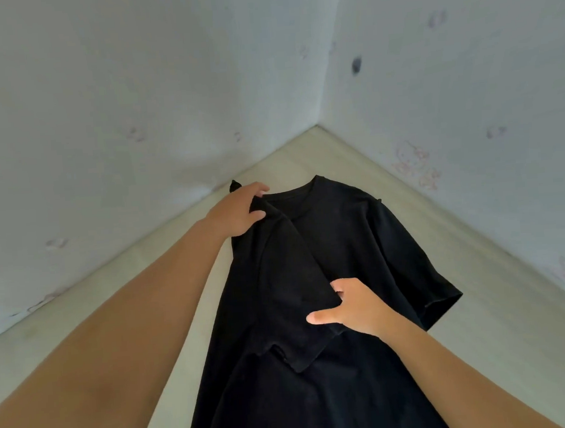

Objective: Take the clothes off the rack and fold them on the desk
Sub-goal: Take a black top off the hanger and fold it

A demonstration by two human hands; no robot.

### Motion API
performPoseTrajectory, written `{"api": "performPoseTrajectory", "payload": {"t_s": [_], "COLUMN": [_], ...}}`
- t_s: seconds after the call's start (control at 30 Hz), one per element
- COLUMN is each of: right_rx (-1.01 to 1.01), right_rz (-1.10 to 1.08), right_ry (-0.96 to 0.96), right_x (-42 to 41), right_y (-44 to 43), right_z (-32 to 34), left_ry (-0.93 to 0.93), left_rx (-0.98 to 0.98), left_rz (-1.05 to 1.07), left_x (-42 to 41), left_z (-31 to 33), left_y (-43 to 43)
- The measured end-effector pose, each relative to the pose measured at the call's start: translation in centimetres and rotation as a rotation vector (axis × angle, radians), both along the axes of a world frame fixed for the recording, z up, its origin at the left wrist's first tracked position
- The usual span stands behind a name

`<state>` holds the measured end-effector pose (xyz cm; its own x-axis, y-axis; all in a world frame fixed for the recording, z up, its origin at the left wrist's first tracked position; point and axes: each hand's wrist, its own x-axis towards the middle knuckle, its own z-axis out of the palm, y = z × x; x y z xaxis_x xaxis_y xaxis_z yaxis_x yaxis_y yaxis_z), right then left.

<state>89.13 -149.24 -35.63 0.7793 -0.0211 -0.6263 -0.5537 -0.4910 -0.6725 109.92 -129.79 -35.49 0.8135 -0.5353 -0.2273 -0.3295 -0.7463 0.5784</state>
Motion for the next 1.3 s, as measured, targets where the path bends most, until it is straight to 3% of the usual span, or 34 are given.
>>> {"api": "performPoseTrajectory", "payload": {"t_s": [0.17,0.27,0.33,0.37,0.43,0.53,0.63,0.7,0.77,0.87,0.93,1.0,1.13,1.3], "right_rx": [0.177,0.56,0.71,0.673,0.375,0.089,0.108,0.02,-0.027,0.198,0.312,0.306,0.29,0.39], "right_rz": [0.01,-0.156,-0.352,-0.464,-0.626,-0.666,-0.54,-0.451,-0.487,-0.585,-0.517,-0.446,-0.424,-0.432], "right_ry": [0.04,0.09,0.0,-0.055,-0.114,-0.12,-0.113,-0.104,-0.141,-0.045,0.019,-0.013,-0.08,-0.055], "right_x": [-0.4,0.3,1.7,2.6,4.0,4.6,4.1,3.6,3.1,2.3,1.5,0.9,0.4,0.0], "right_y": [-0.6,-1.2,-1.6,-1.6,-1.0,0.3,0.5,0.5,0.6,0.9,1.3,2.0,3.1,3.5], "right_z": [1.4,2.6,2.8,2.3,0.7,-1.5,-1.6,-1.8,-2.1,-1.5,-0.8,-0.3,0.2,0.3], "left_ry": [-0.027,0.067,0.15,0.153,0.075,-0.063,-0.183,-0.223,-0.275,-0.343,-0.218,0.023,0.381,0.515], "left_rx": [0.198,0.109,0.11,0.178,0.323,0.296,0.196,0.162,0.132,-0.046,-0.207,-0.284,-0.49,-0.689], "left_rz": [-0.121,-0.02,0.072,0.091,0.111,0.241,0.368,0.388,0.362,0.394,0.542,0.675,0.726,0.819], "left_x": [2.1,3.3,3.7,4.0,3.9,3.2,2.0,0.9,-0.9,-5.0,-7.6,-8.6,-7.0,-2.7], "left_z": [0.5,1.7,2.0,1.6,0.3,-1.7,-2.3,-2.2,-1.9,-2.0,-2.2,-2.6,-2.0,-1.5], "left_y": [1.9,3.7,4.8,5.2,5.7,5.6,5.2,5.2,5.2,5.1,5.4,5.7,5.0,3.8]}}
